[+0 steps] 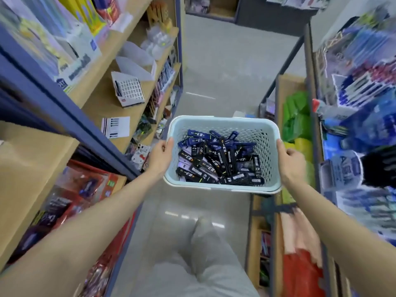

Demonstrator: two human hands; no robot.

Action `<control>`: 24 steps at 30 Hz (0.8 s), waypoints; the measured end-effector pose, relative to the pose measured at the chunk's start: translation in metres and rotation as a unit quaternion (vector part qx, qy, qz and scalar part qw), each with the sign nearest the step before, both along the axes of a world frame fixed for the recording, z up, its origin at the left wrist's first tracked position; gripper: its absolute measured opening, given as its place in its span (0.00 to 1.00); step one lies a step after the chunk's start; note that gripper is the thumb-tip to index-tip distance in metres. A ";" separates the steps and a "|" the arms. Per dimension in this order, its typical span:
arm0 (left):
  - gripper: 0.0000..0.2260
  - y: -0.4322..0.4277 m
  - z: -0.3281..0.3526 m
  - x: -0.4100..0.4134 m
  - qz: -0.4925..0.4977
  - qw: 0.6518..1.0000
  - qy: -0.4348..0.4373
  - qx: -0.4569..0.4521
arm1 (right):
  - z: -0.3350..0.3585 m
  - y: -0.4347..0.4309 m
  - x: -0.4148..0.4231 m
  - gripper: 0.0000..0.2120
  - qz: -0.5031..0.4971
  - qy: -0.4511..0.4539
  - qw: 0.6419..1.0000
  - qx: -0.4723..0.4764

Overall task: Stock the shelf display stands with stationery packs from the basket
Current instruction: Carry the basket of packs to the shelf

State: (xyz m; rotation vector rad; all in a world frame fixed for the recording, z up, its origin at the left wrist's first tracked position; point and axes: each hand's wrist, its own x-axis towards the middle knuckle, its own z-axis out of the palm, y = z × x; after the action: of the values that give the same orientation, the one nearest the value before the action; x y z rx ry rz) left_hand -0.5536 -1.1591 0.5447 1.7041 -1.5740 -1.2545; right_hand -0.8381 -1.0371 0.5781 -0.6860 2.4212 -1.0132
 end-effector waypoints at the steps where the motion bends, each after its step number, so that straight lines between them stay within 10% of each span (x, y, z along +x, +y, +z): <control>1: 0.15 -0.016 0.000 -0.008 0.005 1.000 -0.001 -0.002 | -0.001 -0.017 -0.010 0.23 0.006 0.000 1.000 0.001; 24: 0.18 -0.394 -0.014 -0.154 -0.020 0.999 -0.030 0.006 | -0.008 -0.390 -0.160 0.25 -0.035 0.037 0.998 0.037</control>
State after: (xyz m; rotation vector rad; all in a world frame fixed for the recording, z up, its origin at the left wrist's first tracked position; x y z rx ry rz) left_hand -0.7080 -1.5530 0.5307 1.7404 -1.6447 -1.2450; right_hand -0.9983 -1.4273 0.5704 -0.6286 2.5491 -0.9344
